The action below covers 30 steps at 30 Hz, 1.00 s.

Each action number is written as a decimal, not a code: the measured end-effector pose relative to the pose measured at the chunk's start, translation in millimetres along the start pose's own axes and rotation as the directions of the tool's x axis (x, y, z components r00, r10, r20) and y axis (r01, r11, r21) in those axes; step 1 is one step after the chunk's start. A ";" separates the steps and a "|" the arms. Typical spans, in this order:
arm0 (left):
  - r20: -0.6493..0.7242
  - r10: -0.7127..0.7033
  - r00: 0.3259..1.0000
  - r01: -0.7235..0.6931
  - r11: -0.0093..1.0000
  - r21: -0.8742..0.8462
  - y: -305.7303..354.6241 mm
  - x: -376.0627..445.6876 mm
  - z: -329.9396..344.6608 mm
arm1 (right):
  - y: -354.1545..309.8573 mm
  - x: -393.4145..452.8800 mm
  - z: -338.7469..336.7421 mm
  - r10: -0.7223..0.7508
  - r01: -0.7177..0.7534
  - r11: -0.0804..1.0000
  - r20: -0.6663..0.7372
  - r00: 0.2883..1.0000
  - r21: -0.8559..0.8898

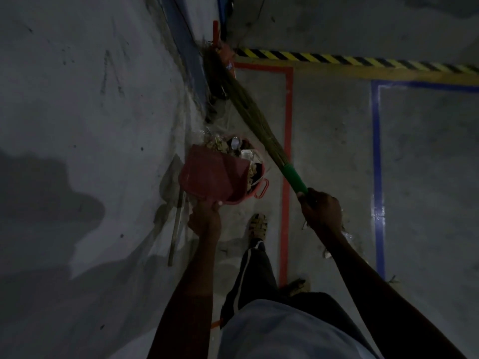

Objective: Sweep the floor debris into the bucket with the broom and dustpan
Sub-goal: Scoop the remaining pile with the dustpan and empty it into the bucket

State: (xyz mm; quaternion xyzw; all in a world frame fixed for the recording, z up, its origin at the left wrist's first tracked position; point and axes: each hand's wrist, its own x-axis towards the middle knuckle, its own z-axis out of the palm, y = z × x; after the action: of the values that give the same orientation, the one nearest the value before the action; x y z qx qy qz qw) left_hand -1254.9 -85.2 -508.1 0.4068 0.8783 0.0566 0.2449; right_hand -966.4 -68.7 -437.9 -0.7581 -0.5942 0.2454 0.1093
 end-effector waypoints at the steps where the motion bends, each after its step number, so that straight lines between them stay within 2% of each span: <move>1: -0.006 -0.009 1.000 0.009 1.000 0.009 3.6 -12.1 -0.9 | 6.7 -7.2 -3.5 -0.018 0.019 0.999 -0.037 0.999 0.033; 5: -0.003 0.020 1.000 -0.020 0.994 -0.108 15.7 -64.6 -1.5 | 40.8 -46.3 -20.5 -0.019 0.036 0.992 -0.140 0.990 0.120; 10: -0.076 0.214 0.974 -0.226 0.947 -0.230 36.1 -151.3 21.3 | 108.2 -115.3 -37.6 0.075 0.000 0.956 -0.244 0.967 0.293; 13: -0.063 0.282 0.957 -0.289 0.931 -0.225 47.1 -209.2 46.2 | 154.5 -164.5 -48.7 0.123 -0.023 0.931 -0.254 0.959 0.364; 15: -0.006 0.321 0.947 -0.319 0.936 -0.148 54.9 -246.3 63.2 | 184.2 -194.7 -56.7 0.189 -0.074 0.914 -0.257 0.948 0.399; 18: 0.098 0.360 0.928 -0.359 0.933 -0.030 66.2 -293.2 85.2 | 229.9 -233.7 -65.9 0.289 -0.182 0.896 -0.220 0.932 0.404; 23: 0.215 0.371 0.903 -0.385 0.922 0.027 76.6 -338.7 126.7 | 297.4 -279.6 -61.6 0.477 -0.353 0.789 -0.140 0.868 0.503; 26: 0.237 0.375 0.896 -0.396 0.917 0.045 81.5 -350.1 154.1 | 328.1 -294.2 -50.7 0.562 -0.440 0.698 -0.052 0.825 0.564; 30: 0.202 0.396 0.896 -0.422 0.900 0.109 79.4 -357.7 199.7 | 375.6 -297.7 -13.7 0.620 -0.498 0.628 0.003 0.785 0.598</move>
State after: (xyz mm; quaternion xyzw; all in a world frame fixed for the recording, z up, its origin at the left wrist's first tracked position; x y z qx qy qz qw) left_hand -908.9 -318.0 -521.5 0.6032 0.7497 0.0049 0.2721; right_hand -692.9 -452.5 -525.8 -0.8575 -0.2120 0.3536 0.3078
